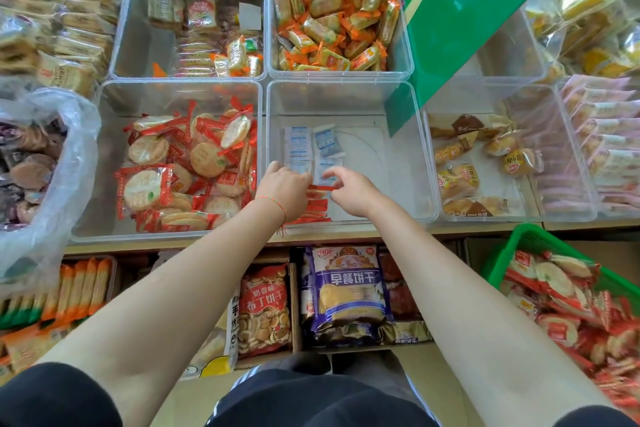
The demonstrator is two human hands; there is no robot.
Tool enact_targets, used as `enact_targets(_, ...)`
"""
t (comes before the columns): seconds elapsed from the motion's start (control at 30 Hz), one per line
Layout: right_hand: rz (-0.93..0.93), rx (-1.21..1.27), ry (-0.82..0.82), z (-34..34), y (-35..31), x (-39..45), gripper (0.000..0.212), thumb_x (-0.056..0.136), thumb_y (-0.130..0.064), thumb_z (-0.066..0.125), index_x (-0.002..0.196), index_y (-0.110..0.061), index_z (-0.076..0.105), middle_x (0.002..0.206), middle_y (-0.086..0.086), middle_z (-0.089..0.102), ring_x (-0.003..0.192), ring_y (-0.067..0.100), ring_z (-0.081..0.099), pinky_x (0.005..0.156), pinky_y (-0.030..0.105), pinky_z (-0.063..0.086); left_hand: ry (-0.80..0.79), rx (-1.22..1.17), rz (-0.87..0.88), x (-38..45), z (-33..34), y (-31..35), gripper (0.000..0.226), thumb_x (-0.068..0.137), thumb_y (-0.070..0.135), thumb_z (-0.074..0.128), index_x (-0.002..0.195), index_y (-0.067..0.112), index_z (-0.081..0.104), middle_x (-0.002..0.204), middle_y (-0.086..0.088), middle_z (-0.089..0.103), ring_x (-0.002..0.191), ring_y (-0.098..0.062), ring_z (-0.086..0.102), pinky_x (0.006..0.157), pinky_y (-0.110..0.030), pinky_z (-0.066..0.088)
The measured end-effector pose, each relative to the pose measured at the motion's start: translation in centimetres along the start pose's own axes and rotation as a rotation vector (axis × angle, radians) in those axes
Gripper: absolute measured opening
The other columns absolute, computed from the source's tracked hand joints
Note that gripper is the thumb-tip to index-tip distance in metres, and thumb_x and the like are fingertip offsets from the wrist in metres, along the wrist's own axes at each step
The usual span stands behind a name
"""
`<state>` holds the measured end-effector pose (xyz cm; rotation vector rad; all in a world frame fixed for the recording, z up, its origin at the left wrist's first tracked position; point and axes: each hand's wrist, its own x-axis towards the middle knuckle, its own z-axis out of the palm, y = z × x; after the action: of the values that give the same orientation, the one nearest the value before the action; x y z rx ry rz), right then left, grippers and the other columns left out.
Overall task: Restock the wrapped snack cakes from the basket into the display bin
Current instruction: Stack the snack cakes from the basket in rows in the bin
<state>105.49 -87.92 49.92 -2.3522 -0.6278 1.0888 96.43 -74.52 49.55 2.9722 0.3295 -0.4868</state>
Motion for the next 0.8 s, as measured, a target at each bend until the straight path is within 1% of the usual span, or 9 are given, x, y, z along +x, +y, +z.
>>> enact_targets(0.13,0.044,-0.051,-0.046,1.3,0.0,0.2,0.041,0.091,-0.003,0.047,0.121,-0.026,0.062,0.113,0.001,0.063,0.086,0.012,0.058,0.066,0.024,0.047,-0.061,-0.017,0.049,-0.4,0.2,0.2,0.037,0.09,0.027,0.038,0.12,0.019,0.057,0.119,-0.004,0.063,0.116,-0.025,0.052,0.099,-0.037,0.037)
enact_targets(0.27,0.002,-0.062,-0.097,1.3,-0.5,0.2,0.046,0.093,-0.002,0.039,0.127,-0.024,0.061,0.121,0.003,0.065,0.097,0.018,0.06,0.07,0.023,0.046,-0.141,-0.049,0.054,-1.0,-0.1,0.7,0.033,0.092,0.029,0.037,0.116,0.016,0.057,0.113,-0.007,0.066,0.104,-0.027,0.06,0.084,-0.036,0.042)
enact_targets(0.37,0.004,-0.049,-0.059,0.7,-0.3,0.0,0.043,0.093,-0.004,0.041,0.122,-0.024,0.064,0.127,0.003,0.063,0.111,0.018,0.058,0.084,0.026,0.045,-0.162,-0.04,0.035,-0.9,-0.3,0.9,0.034,0.094,0.03,0.037,0.118,0.016,0.056,0.113,-0.007,0.065,0.104,-0.027,0.059,0.086,-0.038,0.043)
enact_targets(0.43,0.002,0.029,0.038,0.0,-0.1,-0.6,0.037,0.093,-0.007,0.042,0.113,-0.026,0.066,0.123,0.003,0.064,0.105,0.019,0.061,0.084,0.029,0.048,-0.137,-0.116,0.015,-0.9,-0.5,1.0,0.038,0.094,0.03,0.04,0.127,0.017,0.053,0.119,-0.008,0.062,0.111,-0.028,0.056,0.092,-0.04,0.043)
enact_targets(0.5,-0.021,0.142,0.18,-0.9,0.3,-1.6,0.032,0.092,-0.009,0.042,0.103,-0.027,0.066,0.11,0.001,0.068,0.09,0.021,0.065,0.078,0.033,0.054,-0.003,-0.222,0.004,-1.0,-0.9,1.5,0.039,0.092,0.027,0.044,0.127,0.017,0.056,0.119,-0.008,0.062,0.112,-0.028,0.055,0.094,-0.041,0.044)
enact_targets(0.57,-0.061,0.213,0.393,-2.0,1.1,-3.2,0.029,0.092,-0.009,0.042,0.096,-0.025,0.066,0.091,-0.002,0.069,0.08,0.021,0.066,0.072,0.035,0.055,0.202,-0.312,0.009,-1.1,-1.4,2.8,0.031,0.091,0.027,0.048,0.115,0.018,0.064,0.108,-0.004,0.067,0.103,-0.025,0.058,0.086,-0.037,0.047)
enact_targets(0.63,-0.078,0.248,0.614,-3.0,2.6,-5.1,0.026,0.092,-0.009,0.043,0.093,-0.021,0.066,0.084,-0.005,0.066,0.078,0.016,0.063,0.068,0.03,0.052,0.3,-0.376,0.028,-1.0,-2.3,5.2,0.025,0.09,0.029,0.049,0.101,0.019,0.068,0.094,0.001,0.069,0.088,-0.021,0.061,0.072,-0.032,0.048)
enact_targets(0.7,-0.056,0.275,0.791,-3.8,4.8,-7.1,0.023,0.092,-0.008,0.044,0.09,-0.016,0.065,0.081,-0.004,0.065,0.077,0.014,0.06,0.065,0.027,0.049,0.278,-0.403,0.082,-0.6,-3.1,8.7,0.024,0.089,0.032,0.048,0.094,0.021,0.068,0.086,0.004,0.068,0.079,-0.02,0.061,0.065,-0.029,0.048)
enact_targets(0.8,0.067,0.317,1.0,-4.6,9.7,-10.2,0.017,0.089,-0.007,0.047,0.081,-0.008,0.062,0.074,0.003,0.063,0.068,0.022,0.055,0.058,0.031,0.042,0.174,-0.425,0.202,0.2,-3.2,15.2,0.023,0.088,0.035,0.048,0.093,0.024,0.068,0.087,0.003,0.069,0.08,-0.022,0.062,0.068,-0.031,0.051)
